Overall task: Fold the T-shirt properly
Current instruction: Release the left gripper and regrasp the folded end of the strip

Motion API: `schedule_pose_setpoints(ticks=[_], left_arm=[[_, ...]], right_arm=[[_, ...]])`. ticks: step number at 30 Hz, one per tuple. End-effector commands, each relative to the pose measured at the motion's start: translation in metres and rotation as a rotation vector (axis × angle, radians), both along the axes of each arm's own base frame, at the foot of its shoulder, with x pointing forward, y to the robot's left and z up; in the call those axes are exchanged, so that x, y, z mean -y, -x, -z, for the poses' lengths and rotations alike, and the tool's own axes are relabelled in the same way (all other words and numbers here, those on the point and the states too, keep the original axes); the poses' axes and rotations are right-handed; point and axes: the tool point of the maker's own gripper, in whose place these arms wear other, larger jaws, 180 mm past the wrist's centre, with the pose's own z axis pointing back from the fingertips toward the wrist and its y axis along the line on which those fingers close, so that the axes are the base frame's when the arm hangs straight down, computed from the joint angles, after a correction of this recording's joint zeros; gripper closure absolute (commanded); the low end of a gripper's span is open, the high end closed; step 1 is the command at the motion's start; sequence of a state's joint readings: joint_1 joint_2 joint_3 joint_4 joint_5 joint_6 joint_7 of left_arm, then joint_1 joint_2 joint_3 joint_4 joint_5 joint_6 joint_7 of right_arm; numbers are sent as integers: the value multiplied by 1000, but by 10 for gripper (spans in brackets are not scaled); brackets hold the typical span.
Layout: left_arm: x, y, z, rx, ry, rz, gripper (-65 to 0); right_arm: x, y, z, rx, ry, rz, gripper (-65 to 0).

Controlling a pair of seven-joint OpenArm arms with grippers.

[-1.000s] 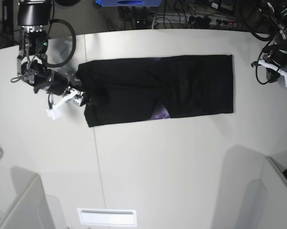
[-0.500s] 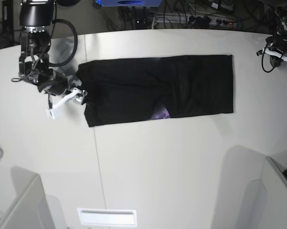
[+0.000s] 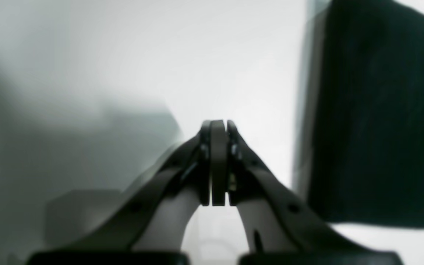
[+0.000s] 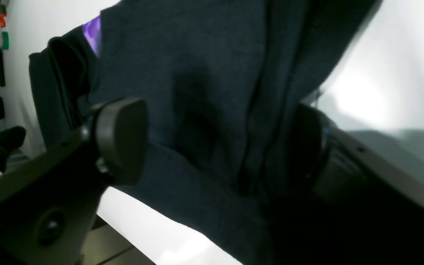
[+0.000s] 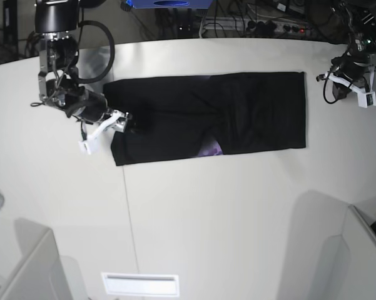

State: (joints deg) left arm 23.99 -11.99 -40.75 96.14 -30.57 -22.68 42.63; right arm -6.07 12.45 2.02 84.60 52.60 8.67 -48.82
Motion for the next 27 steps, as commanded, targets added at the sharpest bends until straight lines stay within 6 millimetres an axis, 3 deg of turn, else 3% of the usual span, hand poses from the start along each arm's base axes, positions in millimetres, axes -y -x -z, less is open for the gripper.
schedule_pose_setpoints(ticks=[1, 4, 7, 12, 16, 21, 27], left_arm=[[-5, -6, -9, 35, -12, 3, 0], [-4, -14, -9, 48, 0, -4, 0], [3, -20, -2, 41, 21, 10, 0], [20, -26, 5, 29, 41, 60, 0], [28, -34, 4, 41, 49, 77, 0], [46, -40, 24, -24, 37, 144, 0], [69, -38, 40, -77, 2, 197, 0]], right_arm=[[7, 7, 11, -58, 40, -17, -479], [9, 8, 23, -99, 39, -8, -423], [11, 2, 25, -104, 39, -2, -327], [14, -5, 21, -91, 40, 5, 0], [21, -9, 19, -81, 58, 3, 0], [20, -19, 5, -34, 69, -7, 0], [36, -30, -12, 52, 224, -49, 0]])
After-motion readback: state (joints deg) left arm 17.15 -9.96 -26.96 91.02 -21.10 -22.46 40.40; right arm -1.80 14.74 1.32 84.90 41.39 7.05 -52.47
